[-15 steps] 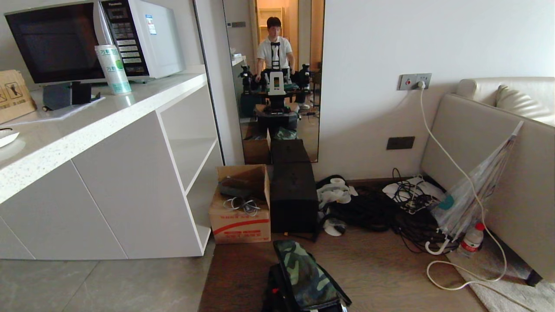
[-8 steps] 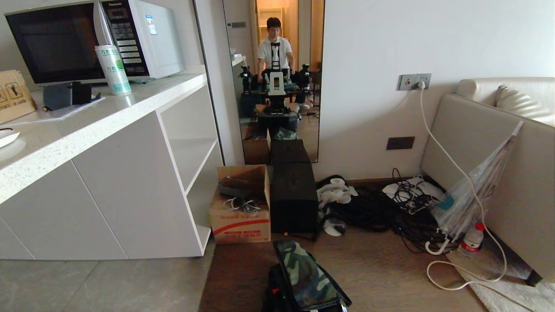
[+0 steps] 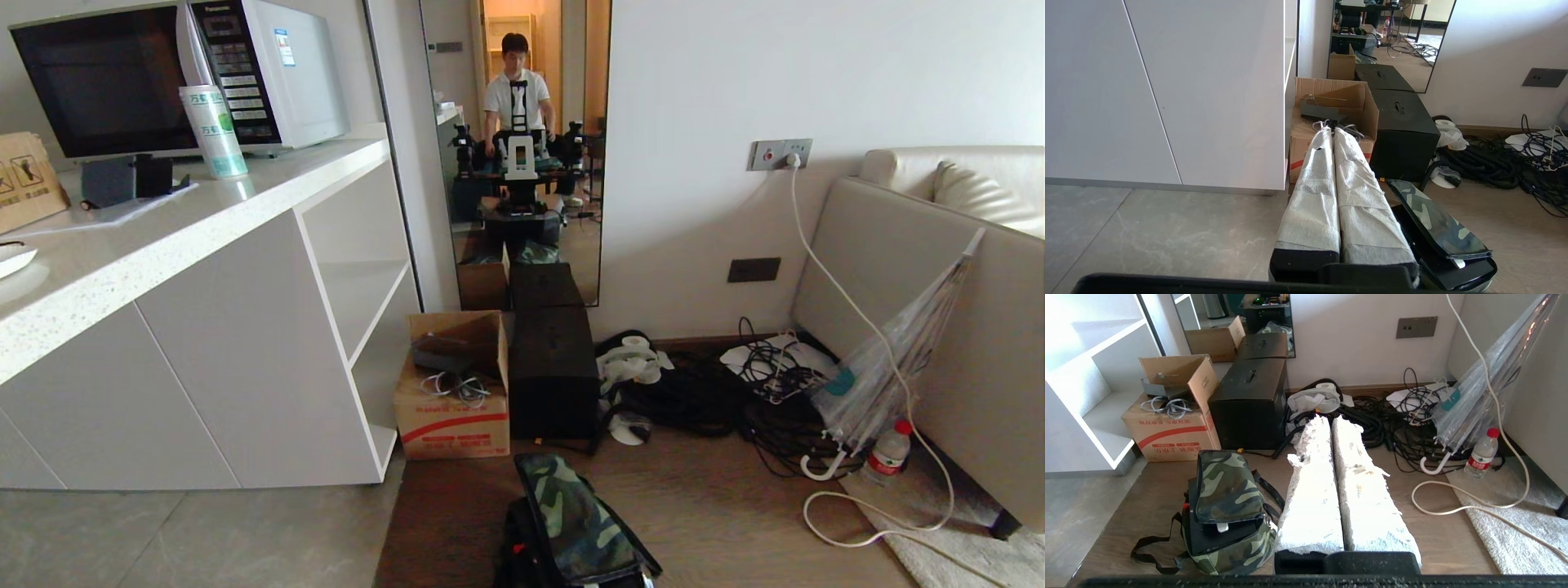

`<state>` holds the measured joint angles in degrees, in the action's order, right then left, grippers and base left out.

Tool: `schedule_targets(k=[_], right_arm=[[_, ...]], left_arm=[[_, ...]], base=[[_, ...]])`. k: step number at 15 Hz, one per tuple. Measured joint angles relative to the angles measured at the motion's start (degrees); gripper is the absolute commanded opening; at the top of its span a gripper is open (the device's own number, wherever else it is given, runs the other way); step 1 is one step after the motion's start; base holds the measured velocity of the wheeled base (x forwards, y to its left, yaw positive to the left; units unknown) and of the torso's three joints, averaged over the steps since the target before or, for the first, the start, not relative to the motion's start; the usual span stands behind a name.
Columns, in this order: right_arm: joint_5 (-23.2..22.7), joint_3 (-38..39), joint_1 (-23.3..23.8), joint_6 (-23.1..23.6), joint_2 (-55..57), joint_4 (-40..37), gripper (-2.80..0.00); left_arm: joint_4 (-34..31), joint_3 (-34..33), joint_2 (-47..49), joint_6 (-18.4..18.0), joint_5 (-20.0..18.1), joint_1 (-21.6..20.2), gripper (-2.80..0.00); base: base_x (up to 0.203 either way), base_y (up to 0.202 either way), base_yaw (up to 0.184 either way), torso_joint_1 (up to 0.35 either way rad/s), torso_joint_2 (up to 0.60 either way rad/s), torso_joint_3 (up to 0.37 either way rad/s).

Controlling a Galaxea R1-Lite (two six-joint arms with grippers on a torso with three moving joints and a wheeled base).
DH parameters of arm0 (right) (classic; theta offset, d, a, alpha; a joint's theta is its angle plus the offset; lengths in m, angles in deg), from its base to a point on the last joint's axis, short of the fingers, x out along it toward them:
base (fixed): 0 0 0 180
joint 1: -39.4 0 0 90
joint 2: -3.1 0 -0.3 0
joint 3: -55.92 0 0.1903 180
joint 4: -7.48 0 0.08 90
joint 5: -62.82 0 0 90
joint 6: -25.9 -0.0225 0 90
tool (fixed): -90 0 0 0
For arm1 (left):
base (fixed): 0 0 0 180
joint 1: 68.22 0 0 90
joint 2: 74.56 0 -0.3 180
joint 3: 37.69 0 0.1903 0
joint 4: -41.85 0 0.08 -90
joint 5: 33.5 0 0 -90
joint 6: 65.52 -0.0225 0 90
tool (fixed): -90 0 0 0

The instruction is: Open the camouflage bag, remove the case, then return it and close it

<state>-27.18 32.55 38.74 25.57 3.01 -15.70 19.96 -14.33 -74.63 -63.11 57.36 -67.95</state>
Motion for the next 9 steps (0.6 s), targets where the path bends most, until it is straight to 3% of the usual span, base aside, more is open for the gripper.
schedule_targets(k=[9], right_arm=[[-0.1,0.0,0.0,0.3,0.0,0.1,-2.80]], left_arm=[[0.0,0.0,0.0,0.0,0.0,0.0,-2.80]], base=[[0.000,0.000,0.000,0.000,0.00,0.000]])
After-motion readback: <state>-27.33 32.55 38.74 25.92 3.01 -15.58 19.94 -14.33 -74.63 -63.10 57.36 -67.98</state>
